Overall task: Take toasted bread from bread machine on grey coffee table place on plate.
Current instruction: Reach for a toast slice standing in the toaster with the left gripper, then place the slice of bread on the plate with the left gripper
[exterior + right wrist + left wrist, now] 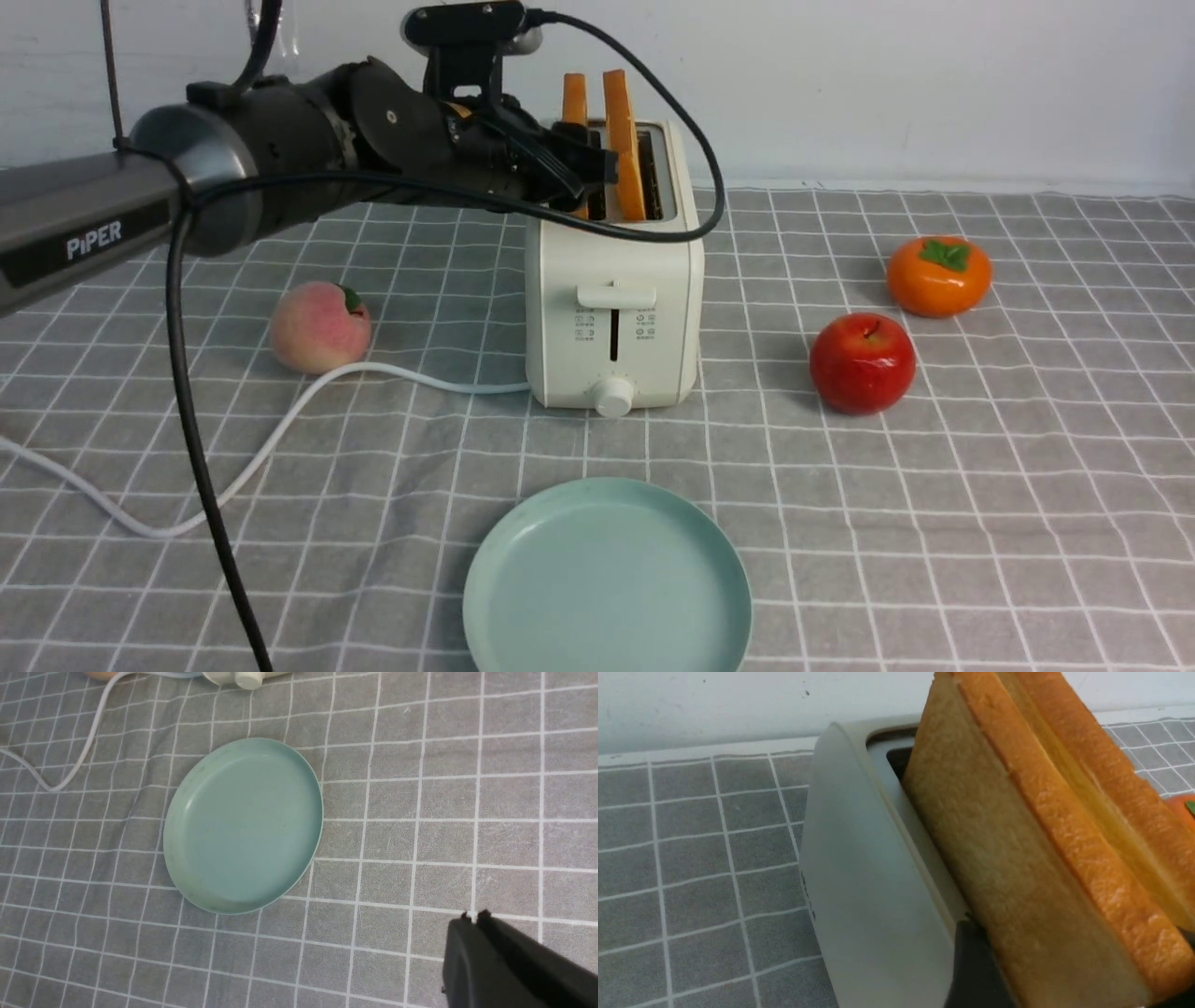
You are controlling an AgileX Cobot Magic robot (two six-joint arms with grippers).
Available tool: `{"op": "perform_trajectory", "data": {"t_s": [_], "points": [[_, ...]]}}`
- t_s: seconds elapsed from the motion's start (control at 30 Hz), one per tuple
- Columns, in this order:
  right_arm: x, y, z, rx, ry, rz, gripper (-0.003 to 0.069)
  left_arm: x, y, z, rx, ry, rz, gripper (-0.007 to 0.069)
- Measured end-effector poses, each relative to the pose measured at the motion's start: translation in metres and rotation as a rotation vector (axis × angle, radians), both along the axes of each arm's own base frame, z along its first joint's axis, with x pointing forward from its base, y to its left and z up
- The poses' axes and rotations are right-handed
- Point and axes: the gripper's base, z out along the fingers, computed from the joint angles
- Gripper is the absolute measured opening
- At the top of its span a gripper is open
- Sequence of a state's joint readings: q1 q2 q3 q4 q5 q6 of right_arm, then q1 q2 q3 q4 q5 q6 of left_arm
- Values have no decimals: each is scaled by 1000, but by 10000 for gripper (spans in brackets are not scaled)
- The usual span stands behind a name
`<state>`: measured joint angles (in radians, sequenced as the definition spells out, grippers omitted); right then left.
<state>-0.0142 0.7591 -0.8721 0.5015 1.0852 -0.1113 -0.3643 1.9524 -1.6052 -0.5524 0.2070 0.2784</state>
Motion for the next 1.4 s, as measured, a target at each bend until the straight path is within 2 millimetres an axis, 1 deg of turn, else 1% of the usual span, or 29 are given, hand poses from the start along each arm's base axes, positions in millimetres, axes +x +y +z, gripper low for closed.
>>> {"op": "perform_trajectory", "data": {"t_s": [0.03, 0.07, 0.1, 0.13, 0.17, 0.2, 0.23, 0.3, 0.33, 0.4, 0.43, 0.53, 0.63, 0.67, 0.7, 0.73, 0.77, 0.8, 0.87, 0.9, 0.93, 1.03, 1.17, 1.3, 1.4], "points": [[0, 0, 0, 0, 0, 0, 9, 0, 0, 0, -1, -4, 3, 342], [0, 0, 0, 0, 0, 0, 10, 0, 0, 1, -2, -6, 4, 274], [0, 0, 0, 0, -1, 0, 12, 0, 0, 2, -3, -9, 4, 181], [0, 0, 0, 0, -1, 0, 12, -1, 0, 4, 0, -11, -2, 122], [0, 0, 0, 0, -3, -1, 12, -3, 0, 6, 6, -14, -7, 84], [0, 0, 0, 0, -3, -1, 12, -5, 0, 10, 16, -23, -15, 74], [1, 0, 0, 1, -6, -3, 12, -9, 1, 19, 20, -41, -20, 78], [2, 0, 1, 2, -19, -10, 14, -19, 5, 43, 24, -93, -29, 90], [2, 0, 1, 2, -19, -10, 14, -20, 5, 46, 24, -100, -30, 90], [3, 0, 2, 10, -34, -17, 15, -40, 14, 82, 12, -165, -38, 90], [3, 0, 3, 13, -37, -18, 15, -46, 16, 92, 13, -176, -45, 90], [3, 0, 3, 17, -42, -20, 18, -85, 30, 136, 28, -209, -92, 90], [3, 0, 3, 20, -43, -20, 20, -118, 37, 156, 71, -154, -167, 90], [3, 0, 3, 21, -43, -20, 22, -133, 39, 159, 95, -93, -216, 90], [3, 0, 3, 21, -43, -20, 22, -139, 40, 159, 108, -61, -238, 90], [3, 0, 3, 21, -43, -20, 22, -142, 40, 158, 115, -36, -254, 90], [3, 0, 3, 22, -44, -20, 22, -153, 39, 152, 137, 72, -319, 90], [3, 0, 3, 22, -44, -20, 22, -158, 38, 146, 140, 142, -360, 90], [3, 0, 3, 20, -44, -21, 26, -163, 33, 127, 134, 286, -433, 90], [3, 0, 3, 20, -44, -21, 26, -163, 33, 125, 132, 299, -439, 90], [3, 0, 3, 20, -44, -21, 27, -164, 29, 111, 117, 367, -476, 90], [3, 0, 3, 20, -44, -21, 30, -158, 23, 74, 93, 484, -521, 90], [3, 0, 3, 20, -44, -21, 35, -147, 17, 23, 65, 608, -510, 90], [3, 0, 3, 20, -44, -21, 35, -137, 11, -8, 28, 688, -489, 90], [3, 0, 3, 20, -44, -21, 36, -131, 6, -17, -30, 724, -478, 90]]}}
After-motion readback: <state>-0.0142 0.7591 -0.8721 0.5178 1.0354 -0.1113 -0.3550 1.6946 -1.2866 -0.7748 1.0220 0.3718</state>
